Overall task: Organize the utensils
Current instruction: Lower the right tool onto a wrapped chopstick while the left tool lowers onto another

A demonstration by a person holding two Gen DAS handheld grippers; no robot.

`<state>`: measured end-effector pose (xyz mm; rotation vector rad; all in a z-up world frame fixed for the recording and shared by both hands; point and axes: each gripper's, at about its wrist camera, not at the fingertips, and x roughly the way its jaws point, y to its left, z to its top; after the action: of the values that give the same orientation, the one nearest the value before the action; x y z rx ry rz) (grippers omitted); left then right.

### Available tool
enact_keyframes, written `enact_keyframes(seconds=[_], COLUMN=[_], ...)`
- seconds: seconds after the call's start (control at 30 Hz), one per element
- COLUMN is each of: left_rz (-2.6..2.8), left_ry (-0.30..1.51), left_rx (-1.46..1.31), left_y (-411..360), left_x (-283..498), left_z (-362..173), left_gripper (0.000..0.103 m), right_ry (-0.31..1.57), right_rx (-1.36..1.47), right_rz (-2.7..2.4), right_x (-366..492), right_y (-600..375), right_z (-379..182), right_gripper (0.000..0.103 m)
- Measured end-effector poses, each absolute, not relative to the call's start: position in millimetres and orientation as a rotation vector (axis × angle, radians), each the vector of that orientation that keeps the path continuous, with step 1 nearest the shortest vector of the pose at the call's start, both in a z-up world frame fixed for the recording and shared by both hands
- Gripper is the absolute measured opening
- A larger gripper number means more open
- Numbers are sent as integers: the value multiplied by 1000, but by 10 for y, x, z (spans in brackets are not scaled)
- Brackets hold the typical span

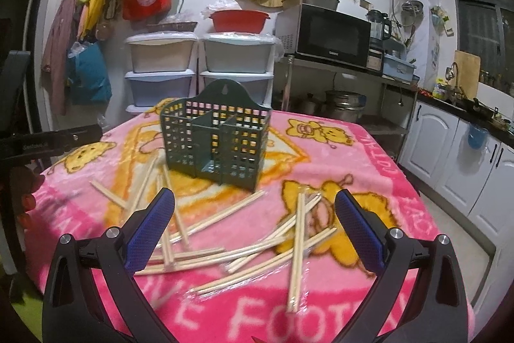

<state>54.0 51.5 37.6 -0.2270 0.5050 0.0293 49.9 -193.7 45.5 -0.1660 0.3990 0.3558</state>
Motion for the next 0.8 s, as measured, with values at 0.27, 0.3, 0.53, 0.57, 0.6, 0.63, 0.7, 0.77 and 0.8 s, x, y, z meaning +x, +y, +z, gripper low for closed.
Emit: enact_keyframes(seconds=[0.27,0.3,0.53,0.57,0.6,0.63,0.7,0.77,0.8], left_rz=[24,18,-1,4,8,9,25,38,44], left_ry=[536,544,628,644,655,662,672,677,681], left_rx=[-210,-200,-150,-147,-155,-174,-205,-209,-211], left_y=[479,464,408,422,448,498,596,667,710], left_x=[805,846,1131,1172,1207,1250,1319,1386,1419], left_z=[392,386,295,278,266,251,230,217,204], left_gripper=[93,93,93,93,93,93,93,93,93], right_ry=[435,442,523,534,548,561,590,622,635], right_rx=[-166,-170,-162,-160,-160,-159,-150,-143,-144], right_rz=[294,290,264,266,264,260,271,277,280], right_x=[801,839,1137,1181,1229,1274,1380,1491,1536], right_y=[-2041,-2051,-2128,-2138,-2148,-2155,-2173,-2184,-2181], right_z=[488,484,419,410,396,382,344,295,272], right_gripper=[97,97,97,97,97,97,97,96,95])
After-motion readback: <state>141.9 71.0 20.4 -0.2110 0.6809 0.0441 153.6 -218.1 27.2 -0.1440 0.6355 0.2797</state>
